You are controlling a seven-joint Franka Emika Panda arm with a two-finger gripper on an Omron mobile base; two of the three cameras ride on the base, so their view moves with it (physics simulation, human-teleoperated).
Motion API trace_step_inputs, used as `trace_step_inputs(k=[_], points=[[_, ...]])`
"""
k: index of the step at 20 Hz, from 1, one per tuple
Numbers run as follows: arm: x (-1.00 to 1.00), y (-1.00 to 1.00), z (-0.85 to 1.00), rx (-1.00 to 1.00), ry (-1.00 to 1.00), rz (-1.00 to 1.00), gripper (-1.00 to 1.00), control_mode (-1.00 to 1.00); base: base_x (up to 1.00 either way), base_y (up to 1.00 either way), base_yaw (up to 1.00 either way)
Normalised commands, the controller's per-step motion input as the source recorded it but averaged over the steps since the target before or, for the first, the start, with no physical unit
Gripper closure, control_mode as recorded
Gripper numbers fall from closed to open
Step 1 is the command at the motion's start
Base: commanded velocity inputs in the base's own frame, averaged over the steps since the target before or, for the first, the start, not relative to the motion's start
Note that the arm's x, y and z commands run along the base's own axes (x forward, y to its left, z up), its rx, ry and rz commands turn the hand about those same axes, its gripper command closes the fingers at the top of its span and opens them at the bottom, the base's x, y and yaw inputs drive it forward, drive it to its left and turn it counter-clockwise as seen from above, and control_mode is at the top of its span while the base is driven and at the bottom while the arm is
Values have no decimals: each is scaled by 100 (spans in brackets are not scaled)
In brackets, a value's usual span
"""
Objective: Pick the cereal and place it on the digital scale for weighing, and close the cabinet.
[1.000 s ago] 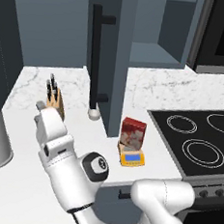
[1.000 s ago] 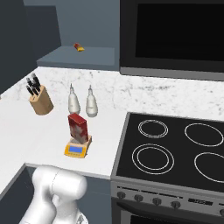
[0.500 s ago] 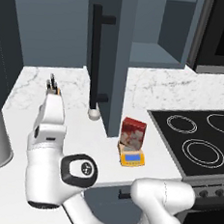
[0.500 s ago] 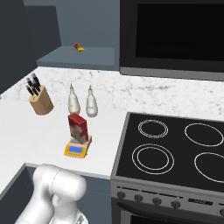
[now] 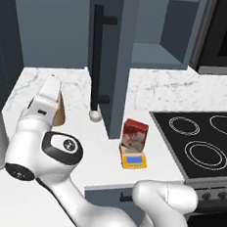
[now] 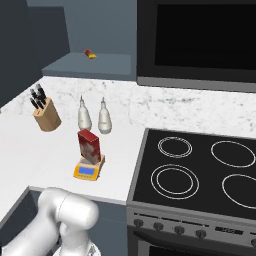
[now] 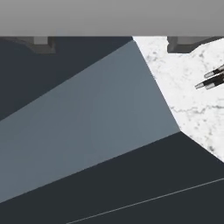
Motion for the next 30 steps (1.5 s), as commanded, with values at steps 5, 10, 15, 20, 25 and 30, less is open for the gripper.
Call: trace_step_inputs(k=[5,10,15,20,25,30], points=[[15,-21,0,1,6,0,-100,-100,0,0,0],[2,-63,0,7,2,0,-100,-100,0,0,0],[-6,-57,5,9,1,0,-100,-100,0,0,0],[-41,-80,27,16,-11,-2,-100,-100,0,0,0],[-36,-90,48,21,-14,-2,-100,-100,0,0,0],[-1,-100,54,30,-2,0,-100,-100,0,0,0]])
